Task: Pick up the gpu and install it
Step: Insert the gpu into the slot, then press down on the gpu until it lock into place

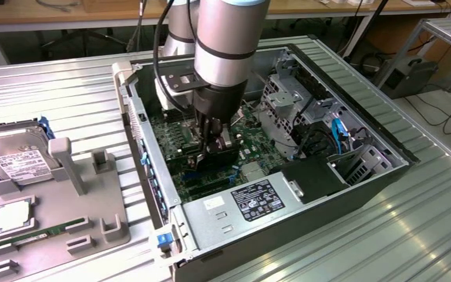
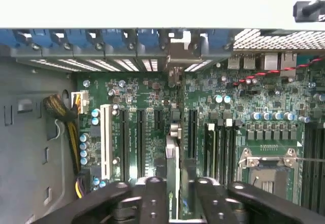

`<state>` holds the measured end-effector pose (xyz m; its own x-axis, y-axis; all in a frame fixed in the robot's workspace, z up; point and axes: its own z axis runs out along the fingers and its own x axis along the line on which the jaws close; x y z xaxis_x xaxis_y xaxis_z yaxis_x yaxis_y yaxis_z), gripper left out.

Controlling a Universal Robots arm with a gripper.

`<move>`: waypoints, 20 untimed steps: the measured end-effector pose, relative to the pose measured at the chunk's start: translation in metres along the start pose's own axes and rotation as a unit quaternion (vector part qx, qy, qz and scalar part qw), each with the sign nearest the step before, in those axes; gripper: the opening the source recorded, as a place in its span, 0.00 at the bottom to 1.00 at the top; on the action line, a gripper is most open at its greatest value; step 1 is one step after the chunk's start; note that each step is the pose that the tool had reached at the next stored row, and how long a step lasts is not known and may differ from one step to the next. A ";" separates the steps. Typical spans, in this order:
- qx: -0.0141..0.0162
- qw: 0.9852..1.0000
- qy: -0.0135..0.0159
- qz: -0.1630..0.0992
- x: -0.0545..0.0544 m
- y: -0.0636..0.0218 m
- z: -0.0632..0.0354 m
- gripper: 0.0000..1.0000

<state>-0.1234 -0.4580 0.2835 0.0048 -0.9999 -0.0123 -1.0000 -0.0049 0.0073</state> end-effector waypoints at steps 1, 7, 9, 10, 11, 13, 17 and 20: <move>0.000 1.000 0.000 0.000 -0.001 0.0004 -0.0001 0.19; 0.000 1.000 0.000 0.000 -0.006 0.0029 0.0023 0.11; 0.000 1.000 0.000 0.000 -0.008 0.0050 0.0049 0.11; 0.000 1.000 0.000 0.000 -0.010 0.0063 0.0062 0.11; 0.000 1.000 0.000 0.000 -0.011 0.0076 0.0073 0.11; -0.001 1.000 0.001 0.000 -0.012 0.0088 0.0091 0.11; -0.002 1.000 0.000 0.000 -0.012 0.0088 0.0102 0.11; -0.002 1.000 0.000 0.000 -0.012 0.0088 0.0105 0.11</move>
<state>-0.1324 -0.4461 0.2732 0.0047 -0.9999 -0.0113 -0.9999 -0.0048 0.0119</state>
